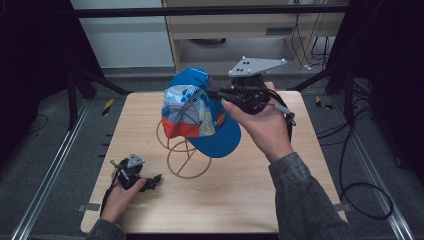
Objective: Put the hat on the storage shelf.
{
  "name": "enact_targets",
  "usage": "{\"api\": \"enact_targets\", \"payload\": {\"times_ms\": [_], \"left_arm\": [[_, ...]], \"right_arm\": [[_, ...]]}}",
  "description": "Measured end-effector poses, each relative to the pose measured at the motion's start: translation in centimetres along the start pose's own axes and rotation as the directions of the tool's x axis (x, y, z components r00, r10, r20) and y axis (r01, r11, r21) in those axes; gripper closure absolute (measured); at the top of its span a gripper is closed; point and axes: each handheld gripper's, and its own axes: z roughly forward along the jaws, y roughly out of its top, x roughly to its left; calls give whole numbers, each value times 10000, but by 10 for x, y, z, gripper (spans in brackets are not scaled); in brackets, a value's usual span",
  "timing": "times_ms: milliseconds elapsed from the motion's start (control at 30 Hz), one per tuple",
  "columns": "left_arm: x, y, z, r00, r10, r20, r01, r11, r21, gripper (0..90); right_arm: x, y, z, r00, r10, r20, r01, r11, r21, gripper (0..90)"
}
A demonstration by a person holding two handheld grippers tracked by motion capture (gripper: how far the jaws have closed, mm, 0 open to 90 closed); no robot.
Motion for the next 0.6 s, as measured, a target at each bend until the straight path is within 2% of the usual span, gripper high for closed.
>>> {"api": "enact_targets", "payload": {"times_ms": [600], "left_arm": [[0,0,0,10000,-14,0,14,10000,-17,0]], "right_arm": [[11,14,19,9993,-242,-277,247,9995,182,900]]}}
